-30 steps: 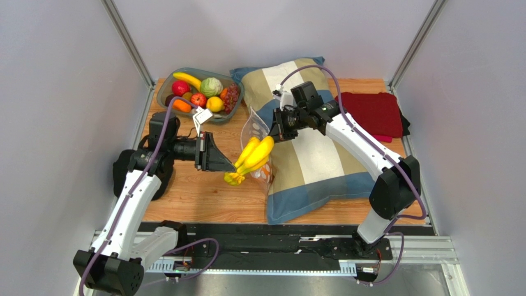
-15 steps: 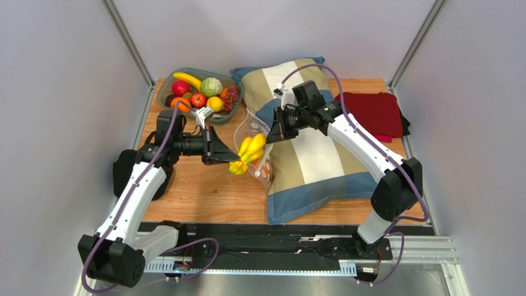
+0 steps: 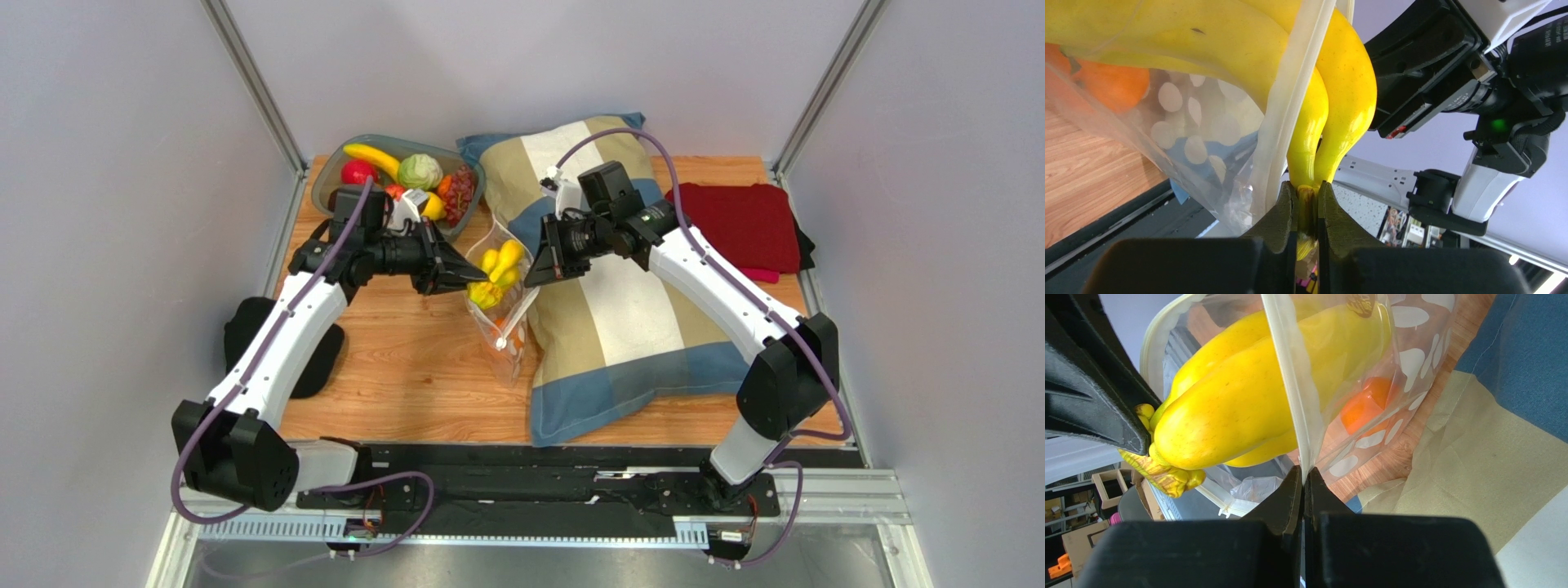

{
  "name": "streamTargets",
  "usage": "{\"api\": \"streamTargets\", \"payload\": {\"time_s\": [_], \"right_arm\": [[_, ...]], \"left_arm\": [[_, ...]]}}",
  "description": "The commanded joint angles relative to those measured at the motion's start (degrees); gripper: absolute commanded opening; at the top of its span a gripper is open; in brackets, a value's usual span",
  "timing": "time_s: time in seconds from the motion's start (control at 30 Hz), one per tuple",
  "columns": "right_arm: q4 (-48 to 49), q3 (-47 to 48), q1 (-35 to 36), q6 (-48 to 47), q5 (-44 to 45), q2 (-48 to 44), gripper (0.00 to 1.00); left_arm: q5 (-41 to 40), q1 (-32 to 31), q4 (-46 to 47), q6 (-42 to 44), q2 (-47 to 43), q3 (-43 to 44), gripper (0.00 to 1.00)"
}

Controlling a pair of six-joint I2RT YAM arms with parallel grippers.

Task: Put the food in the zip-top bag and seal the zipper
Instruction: Place the fake fruit in the zipper food storage bag.

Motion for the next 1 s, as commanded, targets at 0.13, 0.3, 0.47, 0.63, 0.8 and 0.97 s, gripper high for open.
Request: {"api": "streamTargets", "payload": {"time_s": [0.13, 0.3, 0.47, 0.63, 0.8, 0.97], "right_arm": [[2.14, 2.48, -0.16, 1.74, -0.11, -0.06, 0.00], [1.87, 2.66, -2.01, 3.33, -2.04, 0.82, 0.00], [1.87, 2.40, -2.27, 3.24, -2.74, 0.65, 0.00], [1.96, 2.57, -2.27, 2.62, -3.62, 0.56, 0.00], [2.66, 2.92, -2.27, 2.54, -4.93, 0.73, 0.00], [2.49, 5.73, -2.19, 1.83, -5.73, 0.82, 0.00]], "left_arm": [[-4.52, -1.51, -5.15, -4.57, 1.20, 7.93, 0.66], [-7.41, -0.55, -7.50, 3.05, -2.58, 10.91, 0.82], [-19.27, -0.46, -14.63, 19.84, -4.70, 16.45, 0.68], [-22.89, -0.90, -18.76, 34.07, -3.83, 17.51, 0.72], [-26.31, -4.41, -20.97, 38.05, -1.45, 17.78, 0.82], [-38.52, -1.96, -12.28, 45.69, 0.57, 21.46, 0.96]]}}
